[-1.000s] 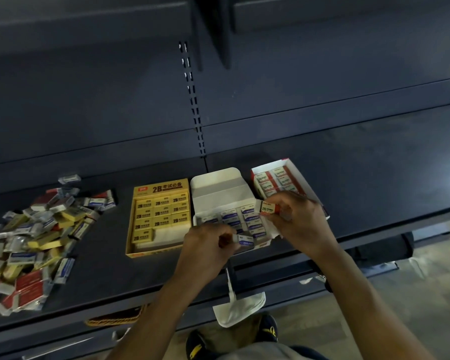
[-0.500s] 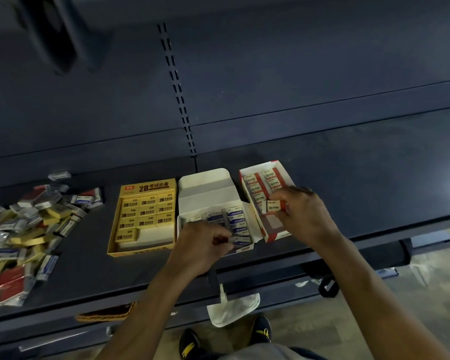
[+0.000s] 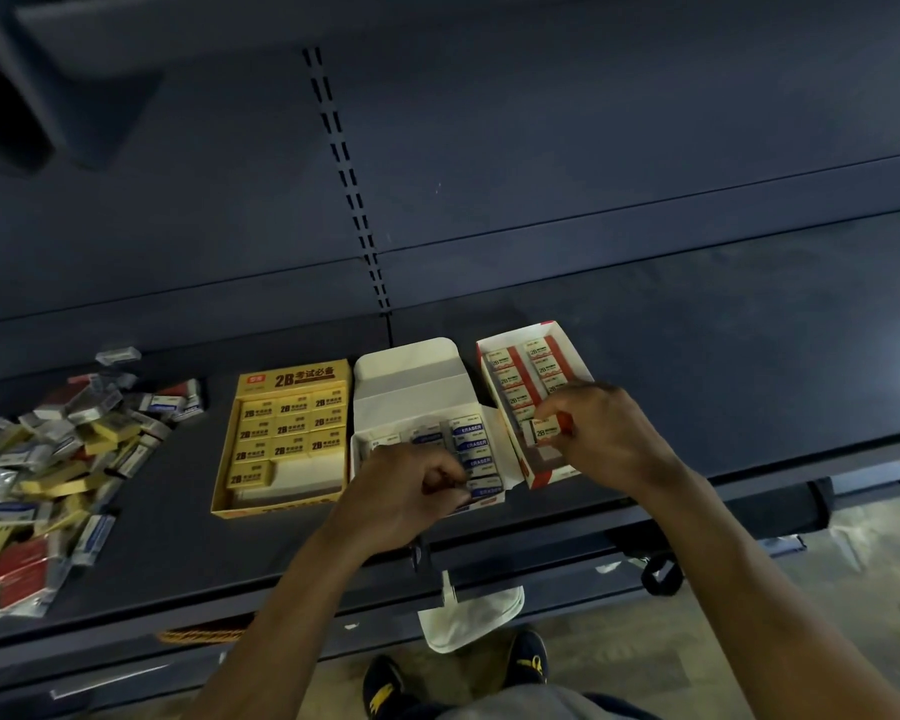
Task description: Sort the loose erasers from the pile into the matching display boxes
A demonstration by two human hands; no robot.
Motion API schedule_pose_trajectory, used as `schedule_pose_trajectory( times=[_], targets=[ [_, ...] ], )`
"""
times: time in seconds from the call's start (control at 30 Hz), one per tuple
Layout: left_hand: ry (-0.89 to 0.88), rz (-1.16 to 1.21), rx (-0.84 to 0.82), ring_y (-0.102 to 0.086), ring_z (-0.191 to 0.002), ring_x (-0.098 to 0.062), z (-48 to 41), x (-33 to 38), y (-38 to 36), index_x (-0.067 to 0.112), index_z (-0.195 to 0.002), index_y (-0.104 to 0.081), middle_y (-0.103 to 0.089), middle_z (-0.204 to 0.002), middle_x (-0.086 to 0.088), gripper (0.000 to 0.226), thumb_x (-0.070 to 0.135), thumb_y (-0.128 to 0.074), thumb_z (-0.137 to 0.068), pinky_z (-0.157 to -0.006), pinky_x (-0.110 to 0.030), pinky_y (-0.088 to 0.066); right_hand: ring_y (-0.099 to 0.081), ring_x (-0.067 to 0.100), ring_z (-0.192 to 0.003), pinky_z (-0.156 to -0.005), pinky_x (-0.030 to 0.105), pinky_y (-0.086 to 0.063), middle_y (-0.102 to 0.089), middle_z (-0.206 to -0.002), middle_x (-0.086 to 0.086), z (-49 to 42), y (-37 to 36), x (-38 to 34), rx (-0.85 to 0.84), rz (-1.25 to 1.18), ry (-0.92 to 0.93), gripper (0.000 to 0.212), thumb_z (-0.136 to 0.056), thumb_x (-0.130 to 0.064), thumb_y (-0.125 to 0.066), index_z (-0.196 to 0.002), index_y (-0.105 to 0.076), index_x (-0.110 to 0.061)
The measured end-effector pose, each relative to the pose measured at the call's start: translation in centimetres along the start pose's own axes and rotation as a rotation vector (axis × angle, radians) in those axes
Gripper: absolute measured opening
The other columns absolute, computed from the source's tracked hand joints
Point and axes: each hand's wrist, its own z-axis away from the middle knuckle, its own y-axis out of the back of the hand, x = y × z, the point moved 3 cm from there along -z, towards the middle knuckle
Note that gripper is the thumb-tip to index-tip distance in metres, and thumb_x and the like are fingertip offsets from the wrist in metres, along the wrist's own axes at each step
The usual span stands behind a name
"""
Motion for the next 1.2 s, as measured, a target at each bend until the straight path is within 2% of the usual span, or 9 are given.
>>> schedule_pose_trajectory(
  times=[0.23, 0.4, 0.53, 0.63, 0.77, 0.9, 1.07, 1.2],
  targets=[
    [0.027, -0.003, 0.034, -0.057, -0.071, 0.011, -0.5, -0.2, -0.3, 0.029, -0.086, -0.070, -0.062, -0.075, 0.021, 0.009, 0.024, -0.074, -0.079, -0.065, -0.002, -0.040, -0.052, 0.021, -0.122, -0.094, 0.030, -0.050, -0.054, -0.130, 0.003, 0.0, -0.3, -0.7, -0.089, -0.002, 0.036, 0.025, -0.083, -0.008, -0.068, -0.107, -0.066, -0.013],
    [0.020, -0.004, 0.079, -0.058, -0.073, 0.009, -0.7, -0.2, -0.6, 0.026, -0.084, -0.072, -0.069, -0.084, 0.015, 0.007, 0.025, -0.075, -0.078, -0.070, -0.010, -0.047, -0.054, 0.020, -0.119, -0.091, 0.030, -0.052, -0.057, -0.127, 0.004, -0.2, -0.3, -1.0, -0.073, -0.028, 0.044, 0.023, -0.082, -0.006, -0.067, -0.105, -0.066, -0.010],
    [0.024, -0.061, 0.125, -0.055, -0.070, 0.010, -0.9, 0.0, -0.7, 0.024, -0.086, -0.071, -0.069, -0.087, 0.014, 0.010, 0.030, -0.074, -0.078, -0.062, -0.002, -0.038, -0.053, 0.021, -0.119, -0.090, 0.028, -0.052, -0.055, -0.126, 0.005, -0.2, -0.4, -1.0, -0.055, -0.023, 0.047, 0.021, -0.082, -0.005, -0.067, -0.102, -0.065, -0.008],
    [0.057, -0.130, 0.150, -0.059, -0.077, 0.002, -1.2, 0.0, -0.8, 0.023, -0.087, -0.070, -0.070, -0.089, 0.011, 0.016, 0.037, -0.073, -0.078, -0.063, -0.010, -0.041, -0.052, 0.021, -0.120, -0.090, 0.027, -0.051, -0.054, -0.127, 0.006, -0.2, -0.6, -1.0, -0.033, -0.027, 0.073, 0.019, -0.080, -0.006, -0.069, -0.098, -0.065, -0.007],
    [0.086, -0.221, 0.160, -0.056, -0.076, -0.004, -1.6, 0.3, -0.9, 0.024, -0.084, -0.066, -0.068, -0.089, 0.009, 0.023, 0.046, -0.069, -0.079, -0.064, -0.019, -0.042, -0.051, 0.022, -0.122, -0.092, 0.033, -0.052, -0.055, -0.126, 0.006, -0.5, -1.1, -0.6, -0.031, -0.006, 0.108, 0.018, -0.078, -0.008, -0.072, -0.094, -0.065, -0.009],
    [0.111, -0.269, 0.139, -0.061, -0.081, -0.010, -2.0, 0.4, -1.0, 0.024, -0.086, -0.065, -0.067, -0.087, 0.007, 0.028, 0.051, -0.068, -0.077, -0.070, -0.026, -0.050, -0.051, 0.021, -0.120, -0.091, 0.033, -0.052, -0.057, -0.124, 0.005, -0.5, -1.1, -0.6, -0.015, -0.001, 0.115, 0.016, -0.078, -0.010, -0.073, -0.092, -0.066, -0.010],
    [0.123, -0.329, 0.135, -0.061, -0.085, -0.012, -2.5, 0.5, -1.3, 0.023, -0.096, -0.064, -0.068, -0.094, 0.004, 0.033, 0.050, -0.067, -0.078, -0.071, -0.027, -0.050, -0.050, 0.022, -0.122, -0.092, 0.034, -0.052, -0.053, -0.128, 0.005, -0.5, -1.1, -0.6, -0.027, -0.008, 0.081, 0.018, -0.079, -0.011, -0.073, -0.094, -0.063, -0.011],
    [0.129, -0.315, 0.115, -0.058, -0.081, -0.009, -2.6, 0.4, -1.2, 0.024, -0.094, -0.063, -0.067, -0.093, 0.006, 0.032, 0.051, -0.067, -0.078, -0.069, -0.024, -0.047, -0.050, 0.023, -0.122, -0.094, 0.033, -0.050, -0.054, -0.127, 0.005, -0.5, -1.1, -0.7, -0.054, -0.004, 0.049, 0.011, -0.081, -0.010, -0.069, -0.091, -0.065, -0.010]
  ],
)
